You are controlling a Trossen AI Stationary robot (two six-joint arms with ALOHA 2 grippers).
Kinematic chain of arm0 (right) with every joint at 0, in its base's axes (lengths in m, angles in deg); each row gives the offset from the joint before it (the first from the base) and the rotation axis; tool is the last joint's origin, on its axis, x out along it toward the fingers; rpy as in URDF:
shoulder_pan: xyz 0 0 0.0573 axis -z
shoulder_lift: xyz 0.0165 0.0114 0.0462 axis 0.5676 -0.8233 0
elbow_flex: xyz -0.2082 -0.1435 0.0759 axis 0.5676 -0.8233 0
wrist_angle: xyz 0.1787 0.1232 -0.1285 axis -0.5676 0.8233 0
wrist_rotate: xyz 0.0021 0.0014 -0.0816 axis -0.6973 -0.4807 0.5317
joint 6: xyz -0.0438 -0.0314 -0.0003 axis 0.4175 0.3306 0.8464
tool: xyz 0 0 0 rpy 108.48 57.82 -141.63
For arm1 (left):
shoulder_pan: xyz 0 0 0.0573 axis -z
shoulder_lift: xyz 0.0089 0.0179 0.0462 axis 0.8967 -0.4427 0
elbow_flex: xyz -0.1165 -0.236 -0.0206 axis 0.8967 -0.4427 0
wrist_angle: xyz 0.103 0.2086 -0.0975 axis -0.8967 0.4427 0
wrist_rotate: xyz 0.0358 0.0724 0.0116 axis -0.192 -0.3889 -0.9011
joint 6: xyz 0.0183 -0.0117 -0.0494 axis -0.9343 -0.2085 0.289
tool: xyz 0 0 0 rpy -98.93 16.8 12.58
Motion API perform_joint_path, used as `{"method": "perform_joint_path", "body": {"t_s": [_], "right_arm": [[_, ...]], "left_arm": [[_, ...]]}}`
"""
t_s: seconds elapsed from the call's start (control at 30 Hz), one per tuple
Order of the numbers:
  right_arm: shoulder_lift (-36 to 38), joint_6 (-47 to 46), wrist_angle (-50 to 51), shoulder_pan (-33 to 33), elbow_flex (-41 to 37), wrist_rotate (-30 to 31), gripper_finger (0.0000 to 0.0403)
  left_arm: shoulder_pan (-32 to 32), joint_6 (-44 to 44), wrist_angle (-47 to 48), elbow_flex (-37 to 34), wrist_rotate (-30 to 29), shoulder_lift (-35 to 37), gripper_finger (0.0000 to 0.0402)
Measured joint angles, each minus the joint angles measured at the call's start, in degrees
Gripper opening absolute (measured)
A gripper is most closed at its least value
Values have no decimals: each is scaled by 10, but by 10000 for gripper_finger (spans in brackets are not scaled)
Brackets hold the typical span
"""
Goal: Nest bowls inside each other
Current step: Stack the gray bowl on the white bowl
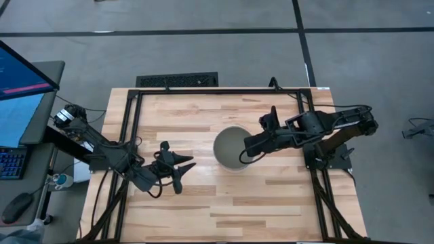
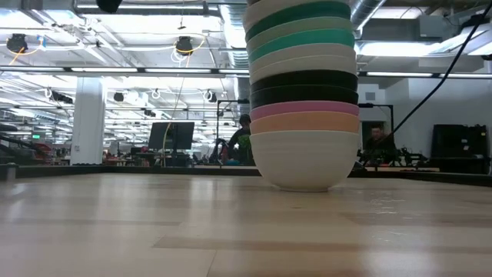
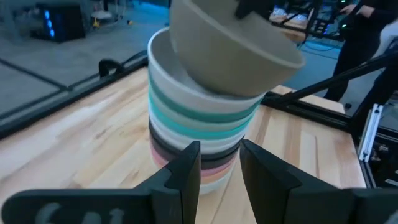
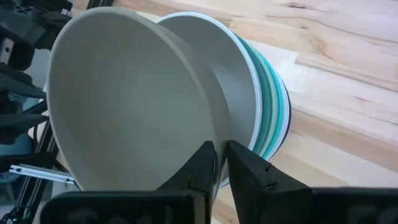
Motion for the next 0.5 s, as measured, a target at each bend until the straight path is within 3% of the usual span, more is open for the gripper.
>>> {"method": "perform_joint_path", "body": {"t_s": [0.23,0.5], "right_arm": [[0,9,2,0,0,0,79],[6,19,2,6,0,3,170]], "left_arm": [[0,-45,-34,0,4,0,103],[0,-54,-34,0,22,0,103]]}}
